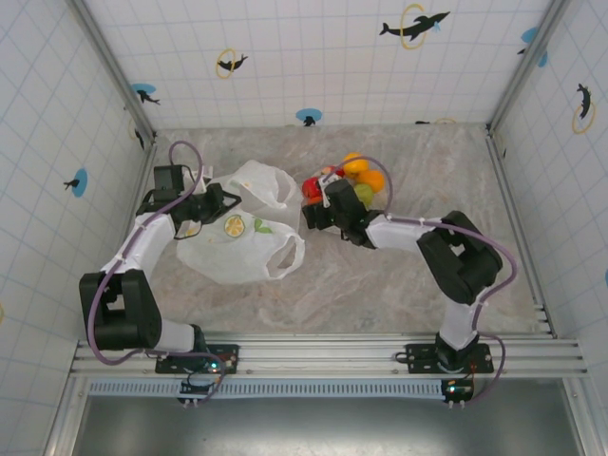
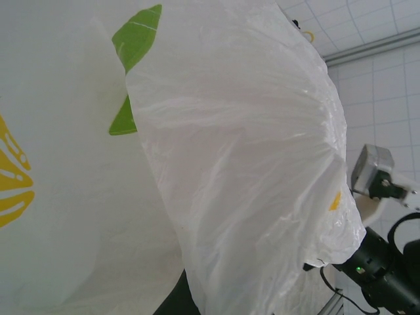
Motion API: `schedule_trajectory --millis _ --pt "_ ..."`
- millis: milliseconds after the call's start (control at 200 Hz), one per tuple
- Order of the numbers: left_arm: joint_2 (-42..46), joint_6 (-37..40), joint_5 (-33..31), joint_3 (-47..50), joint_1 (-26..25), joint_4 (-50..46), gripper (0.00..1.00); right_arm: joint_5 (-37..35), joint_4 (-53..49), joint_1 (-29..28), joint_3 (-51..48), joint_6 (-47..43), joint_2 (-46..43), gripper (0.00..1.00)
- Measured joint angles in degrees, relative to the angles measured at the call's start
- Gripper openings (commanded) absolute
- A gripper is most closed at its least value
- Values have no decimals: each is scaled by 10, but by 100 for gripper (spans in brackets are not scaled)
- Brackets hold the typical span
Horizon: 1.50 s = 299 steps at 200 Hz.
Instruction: Place the fruits into the plastic bag
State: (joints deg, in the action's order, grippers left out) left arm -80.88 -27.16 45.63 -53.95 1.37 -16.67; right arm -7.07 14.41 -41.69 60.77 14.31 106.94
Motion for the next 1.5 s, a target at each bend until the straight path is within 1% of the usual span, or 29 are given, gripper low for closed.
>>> schedule_trajectory --millis 180,295,380,600,741,851,956,1066,1191,1266,1351,1496 --pt "2 0 1 0 3 0 0 -8 -26 0 47 -18 47 88" --pt "2 0 2 0 3 0 0 -9 -41 0 70 -26 70 85" --pt "2 0 3 0 3 1 0 -10 -48 0 80 -33 83 80" --pt "2 0 5 0 3 4 0 -10 -57 0 86 -43 95 60" --pt "2 0 5 0 4 5 0 -10 -59 0 86 -46 95 53" --pt "2 -1 12 0 4 7 0 -10 -61 0 85 -48 92 50" --pt "3 -3 19 2 4 13 0 -9 -62 0 55 -47 59 49" --pt "9 -19 28 13 3 28 0 1 -51 1 -21 -40 -23 48" --pt "18 -43 35 25 2 48 0 46 -4 2 -137 -16 -139 48" --pt "21 -57 37 27 -1 58 0 87 40 2 -197 7 -187 48" --pt "24 -74 40 29 -11 72 0 129 85 -3 -233 37 -203 47" --pt "30 -96 43 34 -35 87 0 175 141 -34 -235 71 -193 47"
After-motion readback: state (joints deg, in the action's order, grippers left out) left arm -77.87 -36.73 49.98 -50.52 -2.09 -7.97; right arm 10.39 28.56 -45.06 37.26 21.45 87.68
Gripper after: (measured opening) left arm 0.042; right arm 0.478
